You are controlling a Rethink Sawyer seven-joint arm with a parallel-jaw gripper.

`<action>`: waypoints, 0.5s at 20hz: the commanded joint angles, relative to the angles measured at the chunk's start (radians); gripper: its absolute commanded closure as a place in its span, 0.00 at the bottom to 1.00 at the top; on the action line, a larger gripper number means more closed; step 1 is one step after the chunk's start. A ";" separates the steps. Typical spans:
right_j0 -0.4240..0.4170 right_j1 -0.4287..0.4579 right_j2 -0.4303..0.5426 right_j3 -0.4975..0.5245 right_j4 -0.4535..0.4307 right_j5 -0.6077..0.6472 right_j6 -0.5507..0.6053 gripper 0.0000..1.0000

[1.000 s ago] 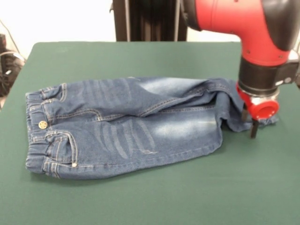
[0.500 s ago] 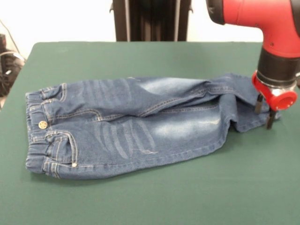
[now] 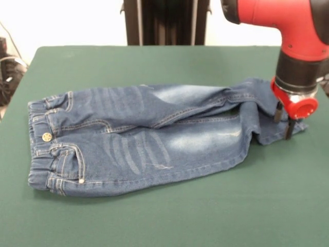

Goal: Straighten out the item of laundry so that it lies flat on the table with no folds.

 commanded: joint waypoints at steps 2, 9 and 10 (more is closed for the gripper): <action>-0.018 0.044 0.141 0.143 0.047 -0.036 0.167 0.00; -0.016 0.013 0.163 0.185 0.053 -0.052 0.176 0.00; -0.015 0.008 0.166 0.191 0.055 -0.053 0.178 0.00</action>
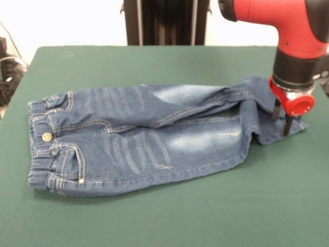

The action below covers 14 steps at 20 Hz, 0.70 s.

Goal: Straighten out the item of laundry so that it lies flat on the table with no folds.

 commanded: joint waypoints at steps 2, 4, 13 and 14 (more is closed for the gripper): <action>0.009 0.010 0.144 0.176 0.055 -0.045 0.187 0.00; 0.018 -0.015 0.139 0.204 0.051 -0.045 0.190 0.00; 0.022 -0.059 0.189 0.302 0.045 -0.181 0.202 0.00; 0.020 -0.061 0.195 0.306 0.047 -0.188 0.202 0.00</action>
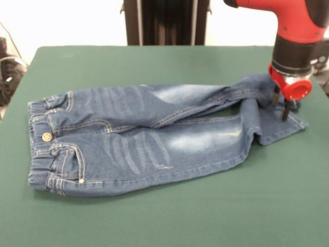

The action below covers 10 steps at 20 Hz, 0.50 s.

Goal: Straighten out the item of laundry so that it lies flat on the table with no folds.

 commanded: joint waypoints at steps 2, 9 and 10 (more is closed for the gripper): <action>0.017 0.010 0.157 0.164 0.049 -0.100 0.204 0.00; -0.001 0.030 0.174 0.151 0.050 -0.126 0.191 0.00; 0.002 0.039 0.167 0.138 0.052 -0.122 0.189 0.00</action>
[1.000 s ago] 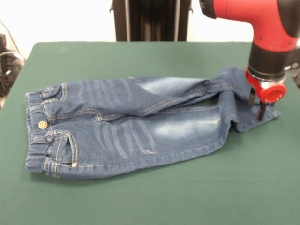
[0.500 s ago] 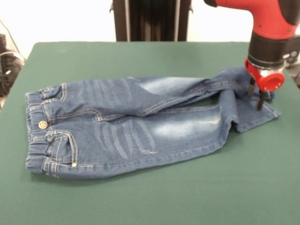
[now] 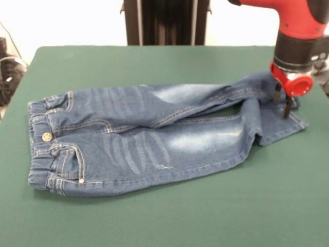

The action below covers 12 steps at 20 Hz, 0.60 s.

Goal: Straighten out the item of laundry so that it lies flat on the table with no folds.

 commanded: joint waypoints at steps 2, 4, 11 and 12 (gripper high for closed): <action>-0.010 0.091 0.123 0.032 0.049 -0.019 0.170 0.00; -0.024 0.131 0.121 -0.012 0.046 -0.011 0.149 0.00; -0.019 0.275 0.042 -0.186 0.043 0.070 0.115 0.00; -0.021 0.287 0.038 -0.200 0.040 0.074 0.113 0.00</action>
